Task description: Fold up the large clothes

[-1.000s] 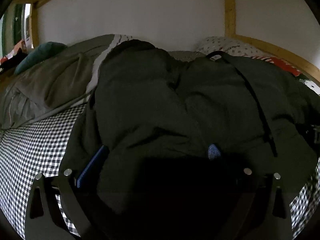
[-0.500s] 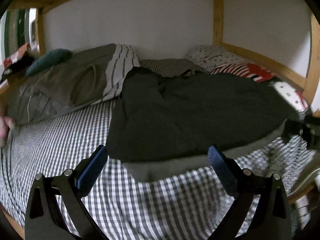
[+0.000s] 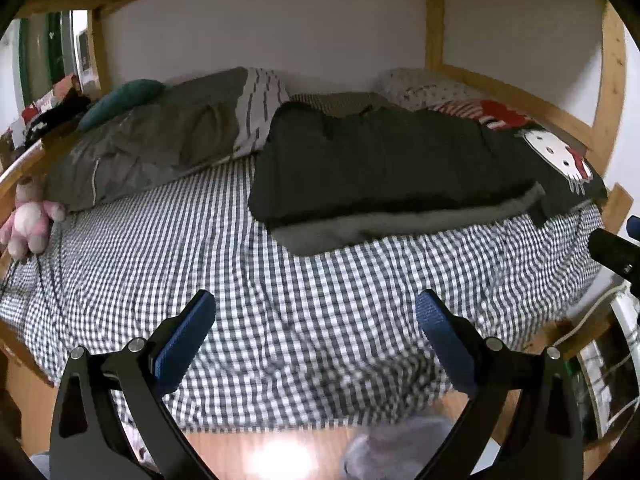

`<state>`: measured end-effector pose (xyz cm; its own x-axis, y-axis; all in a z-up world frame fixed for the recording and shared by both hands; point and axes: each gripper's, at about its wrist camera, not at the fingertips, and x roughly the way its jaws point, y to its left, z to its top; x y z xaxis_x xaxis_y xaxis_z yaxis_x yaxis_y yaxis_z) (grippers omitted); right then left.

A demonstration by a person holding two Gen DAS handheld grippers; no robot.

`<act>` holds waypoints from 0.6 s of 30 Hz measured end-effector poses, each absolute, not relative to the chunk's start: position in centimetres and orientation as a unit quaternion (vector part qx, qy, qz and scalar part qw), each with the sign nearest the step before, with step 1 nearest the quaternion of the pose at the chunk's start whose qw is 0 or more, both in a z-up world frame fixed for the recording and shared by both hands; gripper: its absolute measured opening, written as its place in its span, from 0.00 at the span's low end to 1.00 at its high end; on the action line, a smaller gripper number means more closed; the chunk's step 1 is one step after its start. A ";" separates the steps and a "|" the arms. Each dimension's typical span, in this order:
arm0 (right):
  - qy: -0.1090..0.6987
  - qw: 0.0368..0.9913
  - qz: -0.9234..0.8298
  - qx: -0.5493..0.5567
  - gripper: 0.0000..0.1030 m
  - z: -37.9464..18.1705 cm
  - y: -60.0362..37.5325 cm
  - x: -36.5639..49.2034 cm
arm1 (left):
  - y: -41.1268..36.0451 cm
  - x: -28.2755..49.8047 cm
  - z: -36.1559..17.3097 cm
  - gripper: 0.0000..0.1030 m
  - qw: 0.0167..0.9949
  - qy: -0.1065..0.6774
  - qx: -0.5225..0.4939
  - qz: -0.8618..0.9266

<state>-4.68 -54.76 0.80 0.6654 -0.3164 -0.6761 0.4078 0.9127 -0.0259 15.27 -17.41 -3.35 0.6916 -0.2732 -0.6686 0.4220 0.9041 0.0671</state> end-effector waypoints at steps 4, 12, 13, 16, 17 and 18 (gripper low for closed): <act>0.361 0.909 -0.201 0.048 0.97 0.8 -53.6 -6.8 | -16.5 12.9 -3.2 0.96 0.914 0.343 0.113 -0.187; 0.364 0.908 -0.204 0.044 0.97 1.2 -52.3 -10.4 | -16.0 9.8 -2.3 0.96 0.912 0.344 0.106 -0.198; 0.363 0.908 -0.203 0.045 0.97 1.3 -52.1 -10.8 | -16.0 9.3 -2.2 0.96 0.912 0.343 0.108 -0.199; 0.359 0.910 -0.204 0.046 0.97 1.8 -51.8 -11.6 | -16.1 8.7 -1.9 0.96 0.911 0.342 0.110 -0.203; 0.358 0.910 -0.202 0.050 0.97 1.9 -51.8 -11.9 | -16.2 8.6 -1.8 0.96 0.911 0.340 0.111 -0.204; 0.357 0.910 -0.202 0.053 0.97 2.0 -51.8 -12.0 | -16.3 8.5 -1.6 0.96 0.912 0.338 0.112 -0.204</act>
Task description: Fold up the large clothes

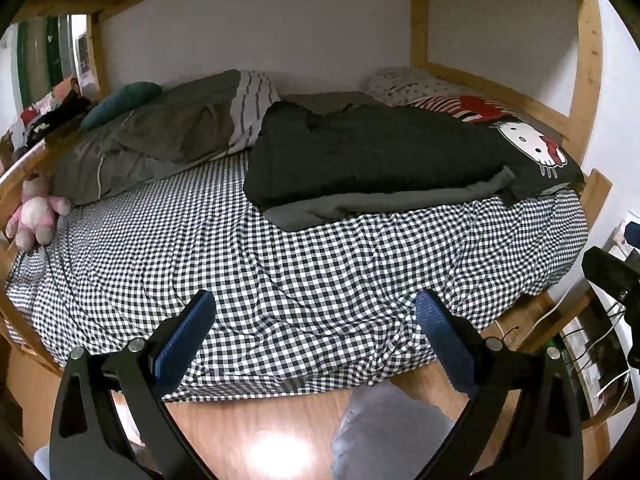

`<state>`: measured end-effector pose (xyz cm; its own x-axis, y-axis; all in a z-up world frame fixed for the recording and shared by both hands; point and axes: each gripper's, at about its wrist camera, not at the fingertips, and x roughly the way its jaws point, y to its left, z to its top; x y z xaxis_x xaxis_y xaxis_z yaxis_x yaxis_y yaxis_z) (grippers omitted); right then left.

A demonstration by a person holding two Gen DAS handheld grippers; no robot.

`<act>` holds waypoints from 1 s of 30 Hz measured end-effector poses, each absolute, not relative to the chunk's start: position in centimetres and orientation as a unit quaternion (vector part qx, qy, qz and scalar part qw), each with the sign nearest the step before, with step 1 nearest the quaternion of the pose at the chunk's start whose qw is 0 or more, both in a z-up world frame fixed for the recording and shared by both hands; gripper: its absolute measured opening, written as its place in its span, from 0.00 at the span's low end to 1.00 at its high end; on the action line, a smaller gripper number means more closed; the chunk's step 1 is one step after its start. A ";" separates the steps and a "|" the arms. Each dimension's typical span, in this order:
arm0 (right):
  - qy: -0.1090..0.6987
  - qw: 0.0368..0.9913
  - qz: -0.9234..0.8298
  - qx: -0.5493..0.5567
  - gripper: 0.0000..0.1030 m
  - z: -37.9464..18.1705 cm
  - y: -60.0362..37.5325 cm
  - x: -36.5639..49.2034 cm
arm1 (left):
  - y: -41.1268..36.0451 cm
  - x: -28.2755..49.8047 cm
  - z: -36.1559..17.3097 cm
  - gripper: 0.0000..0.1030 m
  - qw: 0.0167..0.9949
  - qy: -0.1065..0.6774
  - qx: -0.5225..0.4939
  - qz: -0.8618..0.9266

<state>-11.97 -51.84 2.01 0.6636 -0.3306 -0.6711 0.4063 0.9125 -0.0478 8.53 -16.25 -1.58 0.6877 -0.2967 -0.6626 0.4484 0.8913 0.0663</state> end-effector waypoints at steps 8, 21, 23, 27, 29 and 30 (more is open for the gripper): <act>0.360 0.911 -0.195 0.052 0.97 1.7 -51.6 -11.7 | -16.2 8.5 -1.4 0.96 0.910 0.342 0.109 -0.208; 0.364 0.912 -0.183 0.052 0.97 1.3 -51.4 -11.6 | -16.7 8.0 -1.7 0.96 0.903 0.351 0.119 -0.215; 0.364 0.912 -0.183 0.051 0.97 1.3 -51.3 -11.6 | -16.8 8.0 -1.7 0.96 0.903 0.352 0.120 -0.213; 0.366 0.912 -0.177 0.048 0.97 1.1 -51.2 -11.4 | -16.8 8.1 -1.8 0.96 0.903 0.354 0.121 -0.210; 0.367 0.912 -0.175 0.048 0.97 1.0 -51.1 -11.3 | -16.8 8.1 -1.9 0.96 0.903 0.354 0.124 -0.210; 0.367 0.912 -0.174 0.047 0.97 1.0 -51.1 -11.3 | -16.9 8.0 -2.0 0.96 0.903 0.354 0.125 -0.211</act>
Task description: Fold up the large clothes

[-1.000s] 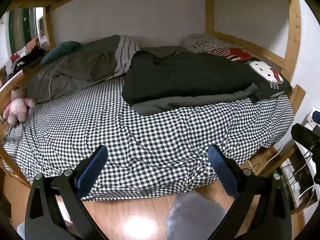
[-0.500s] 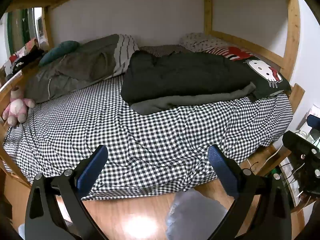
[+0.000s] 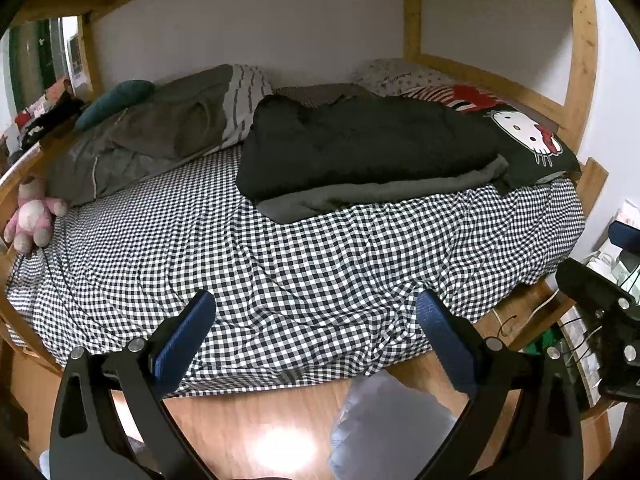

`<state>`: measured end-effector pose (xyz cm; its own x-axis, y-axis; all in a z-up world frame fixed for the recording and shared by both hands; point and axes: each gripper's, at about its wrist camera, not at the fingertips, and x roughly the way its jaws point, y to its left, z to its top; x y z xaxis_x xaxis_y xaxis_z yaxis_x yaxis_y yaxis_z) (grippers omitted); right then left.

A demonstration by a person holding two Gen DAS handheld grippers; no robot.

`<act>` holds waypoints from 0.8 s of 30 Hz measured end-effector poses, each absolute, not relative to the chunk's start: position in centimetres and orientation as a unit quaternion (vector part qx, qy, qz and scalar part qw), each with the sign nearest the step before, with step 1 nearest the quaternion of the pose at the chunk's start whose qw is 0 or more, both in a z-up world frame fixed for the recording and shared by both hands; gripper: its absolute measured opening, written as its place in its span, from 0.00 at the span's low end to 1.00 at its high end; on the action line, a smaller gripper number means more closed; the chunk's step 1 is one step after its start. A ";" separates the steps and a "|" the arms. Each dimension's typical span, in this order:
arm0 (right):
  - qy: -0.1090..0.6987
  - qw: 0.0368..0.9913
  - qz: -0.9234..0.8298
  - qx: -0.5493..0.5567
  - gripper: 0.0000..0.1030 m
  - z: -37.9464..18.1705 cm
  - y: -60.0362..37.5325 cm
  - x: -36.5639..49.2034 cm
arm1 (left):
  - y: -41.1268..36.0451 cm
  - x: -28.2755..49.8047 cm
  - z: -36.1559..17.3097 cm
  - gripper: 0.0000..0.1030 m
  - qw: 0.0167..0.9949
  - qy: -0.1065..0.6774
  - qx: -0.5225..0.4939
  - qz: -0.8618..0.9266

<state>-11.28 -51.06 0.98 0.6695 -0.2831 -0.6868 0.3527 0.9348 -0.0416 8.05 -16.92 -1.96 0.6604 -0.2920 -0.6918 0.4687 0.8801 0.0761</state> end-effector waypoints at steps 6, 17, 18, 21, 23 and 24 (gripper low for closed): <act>0.368 0.912 -0.177 0.041 0.97 0.9 -51.0 -11.2 | -16.9 7.9 -2.0 0.96 0.904 0.351 0.128 -0.207; 0.375 0.908 -0.181 0.044 0.97 0.4 -51.5 -11.0 | -17.2 7.6 -2.4 0.96 0.904 0.347 0.141 -0.207; 0.376 0.908 -0.180 0.044 0.97 0.3 -51.5 -11.0 | -17.2 7.6 -2.4 0.96 0.904 0.348 0.142 -0.206; 0.377 0.907 -0.181 0.044 0.97 0.2 -51.6 -11.0 | -17.2 7.7 -2.6 0.96 0.904 0.351 0.141 -0.202; 0.377 0.907 -0.181 0.045 0.97 0.1 -51.5 -11.1 | -17.1 7.7 -2.7 0.96 0.903 0.352 0.139 -0.201; 0.377 0.907 -0.182 0.044 0.97 0.0 -51.5 -11.1 | -17.1 7.7 -2.8 0.96 0.903 0.353 0.139 -0.202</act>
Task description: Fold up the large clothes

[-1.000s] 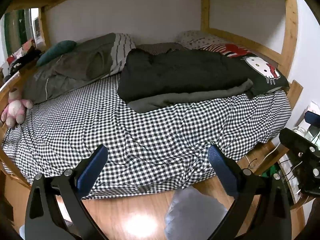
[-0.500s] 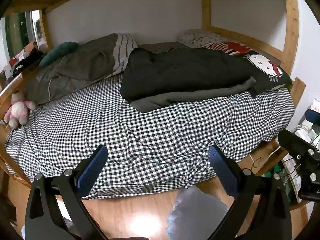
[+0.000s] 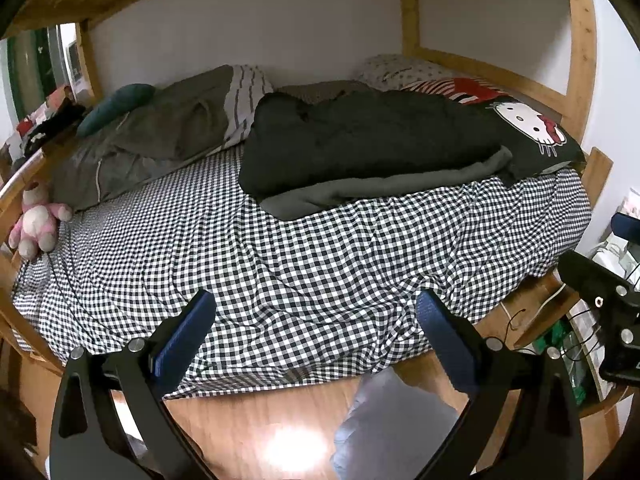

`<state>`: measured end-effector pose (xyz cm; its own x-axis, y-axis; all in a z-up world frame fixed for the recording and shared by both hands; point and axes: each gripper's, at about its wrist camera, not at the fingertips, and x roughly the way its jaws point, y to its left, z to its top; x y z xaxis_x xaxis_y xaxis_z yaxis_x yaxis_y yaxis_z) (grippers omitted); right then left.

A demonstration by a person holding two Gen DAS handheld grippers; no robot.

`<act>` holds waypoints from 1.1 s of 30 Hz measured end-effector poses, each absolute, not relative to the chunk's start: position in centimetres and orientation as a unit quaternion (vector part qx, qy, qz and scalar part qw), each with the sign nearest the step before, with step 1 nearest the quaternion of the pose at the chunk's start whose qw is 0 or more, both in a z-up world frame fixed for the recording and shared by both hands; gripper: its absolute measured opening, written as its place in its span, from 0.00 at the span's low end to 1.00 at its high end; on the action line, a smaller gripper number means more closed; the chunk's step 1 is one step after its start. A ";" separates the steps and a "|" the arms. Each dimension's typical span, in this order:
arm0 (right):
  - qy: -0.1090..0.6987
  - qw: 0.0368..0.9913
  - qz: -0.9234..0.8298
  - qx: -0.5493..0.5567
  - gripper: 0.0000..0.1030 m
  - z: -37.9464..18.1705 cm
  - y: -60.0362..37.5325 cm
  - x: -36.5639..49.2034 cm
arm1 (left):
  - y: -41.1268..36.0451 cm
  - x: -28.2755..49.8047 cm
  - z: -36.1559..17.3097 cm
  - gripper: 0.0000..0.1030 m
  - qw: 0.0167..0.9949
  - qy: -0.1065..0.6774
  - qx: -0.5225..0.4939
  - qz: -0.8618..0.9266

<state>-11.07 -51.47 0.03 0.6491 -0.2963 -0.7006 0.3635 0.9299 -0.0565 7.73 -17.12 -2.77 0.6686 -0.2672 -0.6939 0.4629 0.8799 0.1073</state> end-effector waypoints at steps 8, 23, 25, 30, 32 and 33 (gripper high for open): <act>0.377 0.907 -0.184 0.043 0.97 0.0 -51.7 -10.9 | -16.7 7.7 -2.4 0.96 0.901 0.355 0.120 -0.219; 0.377 0.906 -0.187 0.046 0.97 -0.2 -51.9 -10.8 | -16.3 7.8 -2.3 0.96 0.899 0.363 0.119 -0.214; 0.377 0.906 -0.186 0.046 0.97 -0.2 -51.8 -10.8 | -16.2 7.5 -2.2 0.96 0.900 0.363 0.117 -0.212; 0.376 0.907 -0.184 0.047 0.97 -0.1 -51.8 -10.8 | -16.1 7.3 -1.9 0.96 0.902 0.359 0.119 -0.209; 0.376 0.907 -0.183 0.047 0.97 0.0 -51.7 -10.9 | -16.0 7.3 -1.6 0.96 0.904 0.354 0.123 -0.205; 0.375 0.907 -0.183 0.047 0.97 0.0 -51.7 -10.9 | -16.0 7.2 -1.5 0.96 0.904 0.354 0.122 -0.206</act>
